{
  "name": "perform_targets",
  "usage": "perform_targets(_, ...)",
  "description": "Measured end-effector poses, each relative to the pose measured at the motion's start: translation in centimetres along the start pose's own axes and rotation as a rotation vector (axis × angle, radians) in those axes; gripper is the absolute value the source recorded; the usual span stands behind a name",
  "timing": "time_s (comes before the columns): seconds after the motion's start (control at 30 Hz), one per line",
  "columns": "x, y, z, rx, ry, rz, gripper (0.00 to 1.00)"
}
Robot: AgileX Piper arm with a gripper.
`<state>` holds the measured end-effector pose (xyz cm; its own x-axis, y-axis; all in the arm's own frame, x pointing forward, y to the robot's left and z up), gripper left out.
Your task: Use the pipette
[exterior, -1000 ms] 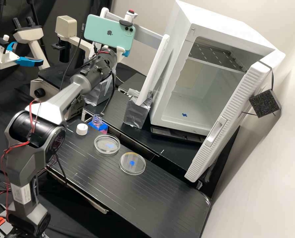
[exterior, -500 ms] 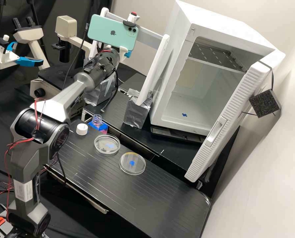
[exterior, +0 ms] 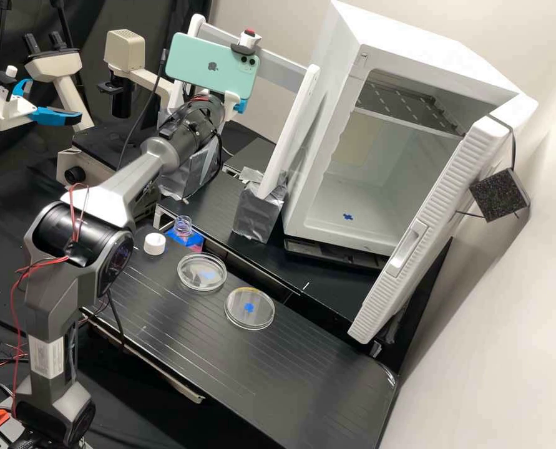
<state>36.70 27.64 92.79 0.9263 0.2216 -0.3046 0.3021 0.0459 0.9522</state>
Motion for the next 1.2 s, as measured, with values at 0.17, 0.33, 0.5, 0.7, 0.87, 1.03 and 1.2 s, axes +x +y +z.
perform_targets(0.17, 0.1, -0.3, 0.3, 0.004, -0.005, -0.008, 0.00)
perform_targets(0.33, 0.0, -0.4, 0.4, 0.009, -0.005, -0.007, 1.00)
perform_targets(0.5, 0.0, -0.4, 0.8, -0.012, -0.017, 0.026, 1.00)
perform_targets(0.7, -0.7, -0.6, 1.1, -0.003, -0.005, 0.076, 1.00)
perform_targets(0.87, -1.9, -1.2, 1.4, 0.013, 0.014, 0.105, 1.00)
perform_targets(1.03, -3.7, -2.1, 2.1, 0.022, 0.017, 0.089, 1.00)
perform_targets(1.2, -6.2, -3.1, 3.5, 0.024, -0.020, 0.074, 1.00)
